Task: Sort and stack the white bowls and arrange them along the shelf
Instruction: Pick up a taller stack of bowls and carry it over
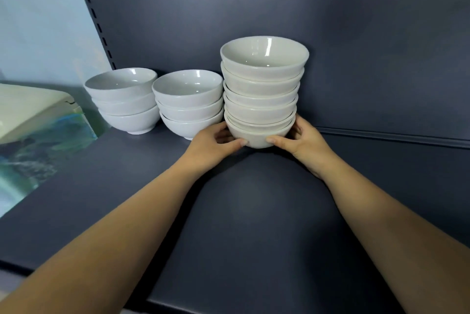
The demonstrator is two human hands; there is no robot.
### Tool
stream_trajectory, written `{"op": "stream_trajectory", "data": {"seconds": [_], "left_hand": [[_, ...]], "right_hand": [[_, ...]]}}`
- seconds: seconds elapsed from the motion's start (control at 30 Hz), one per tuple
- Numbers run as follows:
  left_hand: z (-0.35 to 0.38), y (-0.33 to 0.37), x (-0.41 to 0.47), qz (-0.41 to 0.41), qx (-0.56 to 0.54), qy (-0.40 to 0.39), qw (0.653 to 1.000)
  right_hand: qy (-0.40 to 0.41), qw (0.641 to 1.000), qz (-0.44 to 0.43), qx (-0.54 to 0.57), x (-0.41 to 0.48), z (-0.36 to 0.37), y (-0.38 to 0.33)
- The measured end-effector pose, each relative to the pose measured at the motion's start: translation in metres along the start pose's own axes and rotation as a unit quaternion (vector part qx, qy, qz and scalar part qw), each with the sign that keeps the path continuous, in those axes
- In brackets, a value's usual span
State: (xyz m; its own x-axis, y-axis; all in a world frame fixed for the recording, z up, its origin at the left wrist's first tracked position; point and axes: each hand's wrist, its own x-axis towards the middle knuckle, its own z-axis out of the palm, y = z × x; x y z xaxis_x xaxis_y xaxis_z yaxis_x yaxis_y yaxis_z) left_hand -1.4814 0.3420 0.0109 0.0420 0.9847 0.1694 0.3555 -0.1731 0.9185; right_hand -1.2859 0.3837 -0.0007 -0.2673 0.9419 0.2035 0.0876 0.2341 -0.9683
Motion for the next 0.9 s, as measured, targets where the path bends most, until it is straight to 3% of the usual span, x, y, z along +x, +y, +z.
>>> {"op": "stream_trajectory", "data": {"seconds": [0.1, 0.2, 0.33, 0.53, 0.7, 0.77, 0.9], "left_hand": [[-0.006, 0.004, -0.012, -0.038, -0.024, 0.002, 0.999], [-0.013, 0.012, -0.046, -0.064, -0.008, 0.052, 0.997], [-0.024, 0.031, -0.117, -0.001, -0.091, 0.109, 0.99], [-0.028, 0.027, -0.222, 0.08, -0.136, 0.093, 0.983], [-0.013, -0.009, -0.297, 0.077, -0.161, -0.055, 0.982], [0.002, -0.03, -0.327, 0.063, -0.172, -0.125, 0.975], [0.044, -0.069, -0.395, 0.012, -0.165, -0.275, 0.947]], "right_hand": [[0.001, 1.0, 0.021, -0.02, -0.007, -0.002, -0.004], [0.067, 0.993, 0.069, -0.073, -0.026, -0.01, -0.013], [0.152, 0.978, 0.076, -0.118, -0.079, -0.014, -0.035], [0.259, 0.96, -0.019, -0.109, -0.219, 0.028, -0.077], [0.371, 0.916, 0.003, -0.154, -0.374, 0.086, -0.064], [0.402, 0.896, 0.065, -0.176, -0.439, 0.106, -0.049], [0.482, 0.824, 0.226, -0.196, -0.568, 0.152, -0.027]]}}
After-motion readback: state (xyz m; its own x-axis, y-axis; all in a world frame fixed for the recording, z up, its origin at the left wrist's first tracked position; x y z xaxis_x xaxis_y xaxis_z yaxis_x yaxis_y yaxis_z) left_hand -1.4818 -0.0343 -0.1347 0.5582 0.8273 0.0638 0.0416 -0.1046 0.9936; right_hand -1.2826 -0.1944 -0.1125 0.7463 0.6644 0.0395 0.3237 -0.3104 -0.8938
